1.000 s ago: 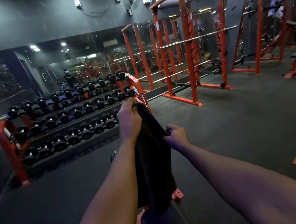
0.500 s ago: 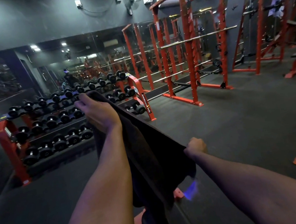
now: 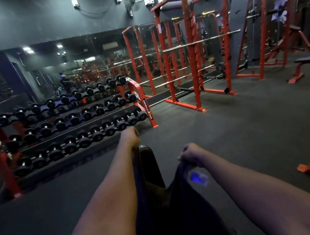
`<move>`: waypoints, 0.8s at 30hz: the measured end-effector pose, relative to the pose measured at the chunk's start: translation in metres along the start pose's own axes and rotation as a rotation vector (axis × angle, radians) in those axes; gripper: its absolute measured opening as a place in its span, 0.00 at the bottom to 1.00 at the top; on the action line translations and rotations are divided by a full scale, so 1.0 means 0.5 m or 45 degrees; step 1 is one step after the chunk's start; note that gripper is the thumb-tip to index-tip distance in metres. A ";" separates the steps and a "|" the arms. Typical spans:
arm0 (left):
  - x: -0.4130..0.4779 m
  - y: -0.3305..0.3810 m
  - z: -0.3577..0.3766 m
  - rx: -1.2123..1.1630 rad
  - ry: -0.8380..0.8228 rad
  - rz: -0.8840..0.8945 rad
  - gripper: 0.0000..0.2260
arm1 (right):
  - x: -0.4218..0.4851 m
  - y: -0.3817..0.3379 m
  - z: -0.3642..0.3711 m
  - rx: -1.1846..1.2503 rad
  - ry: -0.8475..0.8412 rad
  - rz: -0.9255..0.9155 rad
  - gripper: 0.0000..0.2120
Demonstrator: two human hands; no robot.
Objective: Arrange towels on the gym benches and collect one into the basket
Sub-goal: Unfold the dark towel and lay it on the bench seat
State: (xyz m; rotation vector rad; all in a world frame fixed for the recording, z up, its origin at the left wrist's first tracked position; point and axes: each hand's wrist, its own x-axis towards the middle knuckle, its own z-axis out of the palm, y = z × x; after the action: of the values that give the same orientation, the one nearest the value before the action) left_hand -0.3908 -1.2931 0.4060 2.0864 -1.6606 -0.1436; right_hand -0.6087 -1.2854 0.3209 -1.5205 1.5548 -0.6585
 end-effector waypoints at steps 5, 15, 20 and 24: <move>-0.031 0.012 0.035 -0.147 -0.142 0.280 0.10 | -0.015 -0.083 0.006 0.199 -0.008 -0.289 0.01; -0.052 0.069 0.034 -0.371 0.065 0.342 0.21 | -0.011 -0.147 -0.002 0.172 0.487 -0.275 0.10; -0.046 0.092 0.037 -0.424 0.097 0.371 0.15 | -0.005 -0.158 0.006 0.344 0.428 -0.272 0.10; -0.036 0.081 0.028 -0.437 -0.014 0.397 0.13 | -0.002 -0.153 0.002 0.605 0.173 -0.305 0.09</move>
State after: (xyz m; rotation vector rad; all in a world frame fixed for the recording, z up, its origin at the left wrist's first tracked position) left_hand -0.4367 -1.2868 0.4070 1.5613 -1.7988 -0.3141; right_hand -0.5672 -1.2939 0.3847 -1.3233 1.2030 -1.1963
